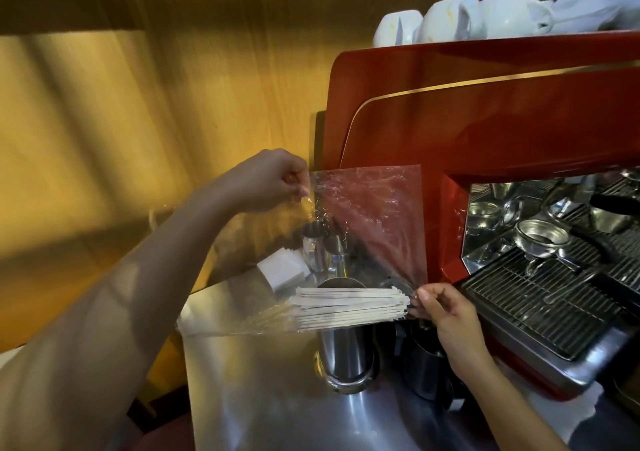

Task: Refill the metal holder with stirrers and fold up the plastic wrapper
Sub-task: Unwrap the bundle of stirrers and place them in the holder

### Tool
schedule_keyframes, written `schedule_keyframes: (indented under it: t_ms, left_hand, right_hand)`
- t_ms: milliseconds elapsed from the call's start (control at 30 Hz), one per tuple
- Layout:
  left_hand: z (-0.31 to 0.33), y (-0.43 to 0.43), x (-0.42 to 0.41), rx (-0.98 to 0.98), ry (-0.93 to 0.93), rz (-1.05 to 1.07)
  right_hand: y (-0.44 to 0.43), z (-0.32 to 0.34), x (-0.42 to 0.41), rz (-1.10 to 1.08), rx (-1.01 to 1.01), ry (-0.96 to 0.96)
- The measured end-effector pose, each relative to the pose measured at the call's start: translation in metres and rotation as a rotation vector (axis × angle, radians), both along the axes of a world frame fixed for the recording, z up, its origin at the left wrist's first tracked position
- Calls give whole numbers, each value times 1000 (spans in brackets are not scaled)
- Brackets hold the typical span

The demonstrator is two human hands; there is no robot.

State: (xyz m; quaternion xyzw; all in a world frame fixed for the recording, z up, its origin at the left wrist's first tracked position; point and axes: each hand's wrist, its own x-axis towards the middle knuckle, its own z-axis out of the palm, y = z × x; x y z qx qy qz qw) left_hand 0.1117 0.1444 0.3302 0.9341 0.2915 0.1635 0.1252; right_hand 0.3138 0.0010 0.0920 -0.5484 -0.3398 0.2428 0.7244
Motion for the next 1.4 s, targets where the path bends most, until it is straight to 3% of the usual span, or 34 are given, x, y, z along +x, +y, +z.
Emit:
schedule_keyframes:
  t_ms: [400,567,833,1400]
  left_hand:
    - [27,-16,19,206,-170,-65]
    - [34,-17,30,154,-302,-136]
    - [40,-20,55,42,-413,-212]
    - [29,-37,90,-57,-533,-357]
  right_hand:
    - [-12,21,10,-145,113,-32]
    - [-30,44,23,-194,167,-17]
    - [-72,77,43,-303,191,-148]
    - [-134,114,59,-492,132,-284]
